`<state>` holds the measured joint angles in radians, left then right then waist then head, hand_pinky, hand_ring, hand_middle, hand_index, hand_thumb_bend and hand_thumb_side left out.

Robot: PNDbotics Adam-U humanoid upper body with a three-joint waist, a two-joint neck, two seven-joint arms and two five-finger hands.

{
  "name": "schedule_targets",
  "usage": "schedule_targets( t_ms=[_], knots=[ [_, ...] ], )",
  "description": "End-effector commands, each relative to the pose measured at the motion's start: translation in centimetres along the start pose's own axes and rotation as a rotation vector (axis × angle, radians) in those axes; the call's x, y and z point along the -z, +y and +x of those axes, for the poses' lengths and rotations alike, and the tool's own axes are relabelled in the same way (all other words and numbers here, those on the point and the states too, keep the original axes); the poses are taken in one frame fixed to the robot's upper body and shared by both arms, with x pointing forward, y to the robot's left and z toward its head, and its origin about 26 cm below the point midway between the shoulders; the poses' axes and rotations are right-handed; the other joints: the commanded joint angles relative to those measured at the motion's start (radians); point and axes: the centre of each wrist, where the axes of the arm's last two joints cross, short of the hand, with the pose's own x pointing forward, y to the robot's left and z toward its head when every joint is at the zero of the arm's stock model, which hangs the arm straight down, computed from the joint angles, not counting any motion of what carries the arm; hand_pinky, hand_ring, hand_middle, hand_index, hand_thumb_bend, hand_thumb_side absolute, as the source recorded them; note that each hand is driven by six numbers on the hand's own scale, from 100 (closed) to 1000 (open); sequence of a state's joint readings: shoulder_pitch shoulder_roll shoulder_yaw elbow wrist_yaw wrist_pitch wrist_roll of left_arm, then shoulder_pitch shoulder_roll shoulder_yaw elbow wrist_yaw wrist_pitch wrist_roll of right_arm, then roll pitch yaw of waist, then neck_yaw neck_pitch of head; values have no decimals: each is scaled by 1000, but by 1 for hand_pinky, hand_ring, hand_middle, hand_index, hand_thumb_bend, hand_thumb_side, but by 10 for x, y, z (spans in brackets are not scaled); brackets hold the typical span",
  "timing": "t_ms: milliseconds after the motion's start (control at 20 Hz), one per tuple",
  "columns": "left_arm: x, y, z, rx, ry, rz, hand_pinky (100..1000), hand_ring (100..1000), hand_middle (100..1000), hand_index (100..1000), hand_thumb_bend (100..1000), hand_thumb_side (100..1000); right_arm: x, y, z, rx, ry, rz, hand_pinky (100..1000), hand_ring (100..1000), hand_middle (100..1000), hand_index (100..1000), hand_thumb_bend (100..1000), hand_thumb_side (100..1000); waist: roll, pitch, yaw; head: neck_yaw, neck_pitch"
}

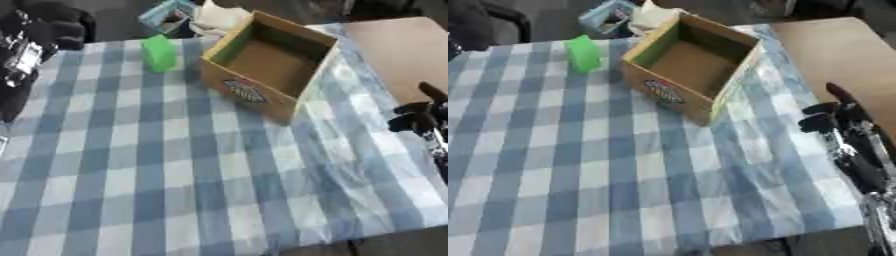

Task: Pick up objects on the table and place them in the box.

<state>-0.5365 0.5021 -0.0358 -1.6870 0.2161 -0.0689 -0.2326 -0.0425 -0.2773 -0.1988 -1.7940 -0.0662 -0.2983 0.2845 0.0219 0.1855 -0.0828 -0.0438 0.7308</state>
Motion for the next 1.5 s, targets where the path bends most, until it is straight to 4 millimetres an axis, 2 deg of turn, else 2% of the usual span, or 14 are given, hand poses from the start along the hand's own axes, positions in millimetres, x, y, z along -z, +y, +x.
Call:
schedule_targets(
  t_ms=[50, 350, 550, 750, 1100, 1500],
  knots=[
    [12, 24, 7, 119, 31, 5, 782, 782, 759, 861, 100, 528, 3, -2, 5, -3, -22, 17, 645, 647, 667, 1000, 100, 593, -1, -17, -8, 15, 7],
    [38, 55, 13, 285, 107, -23, 799, 789, 775, 888, 100, 376, 5, 1, 5, 4, -25, 52, 645, 647, 666, 1000, 100, 593, 8, -21, -45, 41, 12],
    [57, 67, 16, 365, 176, -36, 792, 777, 769, 891, 100, 283, 6, 2, 4, 6, -26, 77, 645, 647, 665, 1000, 100, 592, 13, -21, -74, 56, 12],
    [72, 74, 12, 413, 241, -17, 786, 766, 760, 891, 100, 262, 8, 3, 5, 8, -33, 101, 646, 647, 665, 1000, 100, 591, 20, -20, -100, 75, 10],
    [80, 78, -16, 469, 332, 27, 778, 754, 749, 887, 100, 251, 14, 5, 7, 13, -53, 138, 646, 648, 665, 1000, 100, 590, 26, -12, -130, 127, 5],
    [69, 85, -56, 551, 453, 67, 777, 759, 761, 892, 100, 199, 18, 8, 9, 20, -70, 160, 646, 648, 664, 1000, 100, 590, 30, 2, -160, 162, -6]
  ],
)
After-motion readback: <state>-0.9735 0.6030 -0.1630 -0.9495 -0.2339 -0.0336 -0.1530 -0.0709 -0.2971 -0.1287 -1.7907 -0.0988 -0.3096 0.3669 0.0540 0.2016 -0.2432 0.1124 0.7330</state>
